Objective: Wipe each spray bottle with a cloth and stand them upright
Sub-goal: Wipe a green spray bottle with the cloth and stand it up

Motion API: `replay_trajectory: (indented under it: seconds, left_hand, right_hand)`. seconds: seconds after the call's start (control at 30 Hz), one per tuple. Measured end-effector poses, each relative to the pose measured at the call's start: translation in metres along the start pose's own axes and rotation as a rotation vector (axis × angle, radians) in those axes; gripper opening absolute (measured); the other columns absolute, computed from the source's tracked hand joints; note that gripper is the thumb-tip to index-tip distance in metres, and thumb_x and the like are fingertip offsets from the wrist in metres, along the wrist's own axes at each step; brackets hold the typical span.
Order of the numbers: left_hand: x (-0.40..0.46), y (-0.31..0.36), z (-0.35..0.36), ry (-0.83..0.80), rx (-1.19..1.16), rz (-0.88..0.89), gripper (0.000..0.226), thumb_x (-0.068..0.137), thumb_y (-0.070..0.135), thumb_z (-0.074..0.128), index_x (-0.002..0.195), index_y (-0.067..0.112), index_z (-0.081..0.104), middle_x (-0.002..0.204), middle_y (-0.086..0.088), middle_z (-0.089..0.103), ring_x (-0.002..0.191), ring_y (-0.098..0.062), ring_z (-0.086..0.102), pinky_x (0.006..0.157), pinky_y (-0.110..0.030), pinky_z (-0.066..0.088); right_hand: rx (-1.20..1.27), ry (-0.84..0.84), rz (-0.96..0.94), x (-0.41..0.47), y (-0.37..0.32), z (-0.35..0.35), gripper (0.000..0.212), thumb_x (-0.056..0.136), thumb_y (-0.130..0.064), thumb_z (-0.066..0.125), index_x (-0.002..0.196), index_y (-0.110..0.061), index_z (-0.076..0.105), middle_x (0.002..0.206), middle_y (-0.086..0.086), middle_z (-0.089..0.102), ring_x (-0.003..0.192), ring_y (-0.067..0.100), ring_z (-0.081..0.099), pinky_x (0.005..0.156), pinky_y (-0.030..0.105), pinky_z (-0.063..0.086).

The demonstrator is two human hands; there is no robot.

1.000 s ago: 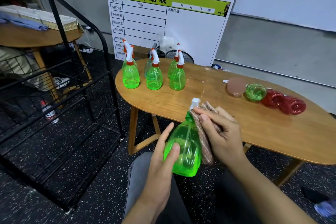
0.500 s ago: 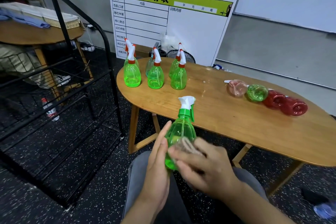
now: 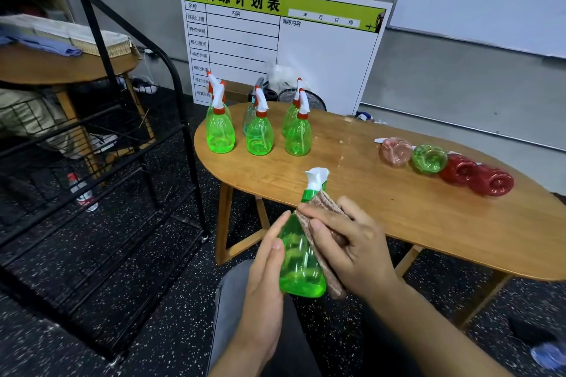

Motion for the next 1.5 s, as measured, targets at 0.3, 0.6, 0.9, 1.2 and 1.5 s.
replay_trajectory:
  seconds: [0.3,0.6,0.9,1.2,1.5]
  left_hand:
    - [0.000,-0.002,-0.003,-0.006,-0.049,-0.025,0.047,0.106,0.034,0.038,0.149,0.029,0.054,0.134,-0.006,0.073,0.125,-0.026,0.069,0.100,-0.031,0.057]
    - [0.004,-0.006,-0.006,0.020,-0.006,-0.013,0.044,0.107,0.037,0.044,0.148,0.032,0.058,0.147,0.002,0.064,0.140,-0.020,0.058,0.121,-0.056,0.039]
    - [0.002,-0.009,-0.007,0.008,-0.052,-0.042,0.044,0.108,0.034,0.036,0.145,0.034,0.060,0.134,-0.007,0.072,0.127,-0.025,0.068,0.108,-0.044,0.050]
    - [-0.002,-0.001,0.002,-0.020,-0.050,-0.030,0.046,0.103,0.034,0.041,0.146,0.026,0.057,0.136,-0.003,0.072,0.129,-0.022,0.067,0.097,-0.030,0.058]
    - [-0.005,0.001,0.003,-0.052,-0.044,0.035,0.086,0.077,0.029,0.086,0.154,0.029,0.048,0.143,-0.008,0.067,0.134,-0.028,0.063,0.108,-0.041,0.054]
  right_hand:
    - [-0.195,-0.222,-0.503,-0.054,-0.057,0.019,0.031,0.094,-0.032,0.074,0.125,-0.029,0.076,0.083,-0.003,0.053,0.066,0.010,0.045,0.051,0.023,0.042]
    - [-0.074,-0.008,0.027,0.012,0.010,0.000,0.035,0.106,-0.051,0.046,0.127,-0.037,0.071,0.085,-0.010,0.048,0.065,0.005,0.047,0.051,0.020,0.040]
    - [-0.137,-0.155,-0.376,-0.041,-0.048,0.019,0.029,0.099,-0.033,0.066,0.127,-0.034,0.072,0.080,-0.001,0.055,0.064,0.008,0.048,0.050,0.022,0.045]
    - [-0.148,-0.078,-0.263,-0.020,-0.022,0.004,0.028,0.106,-0.042,0.054,0.130,-0.038,0.068,0.084,-0.003,0.054,0.064,0.004,0.046,0.050,0.022,0.044]
    - [0.168,0.042,0.105,0.005,0.018,-0.007,0.030,0.102,-0.029,0.059,0.125,-0.020,0.075,0.083,-0.007,0.049,0.073,0.005,0.050,0.067,0.015,0.037]
Point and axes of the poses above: each hand's wrist, its own x-axis towards the middle knuckle, its own z-axis out of the palm, y = z × x, the point moved 10 cm from there along x, towards the middle knuckle
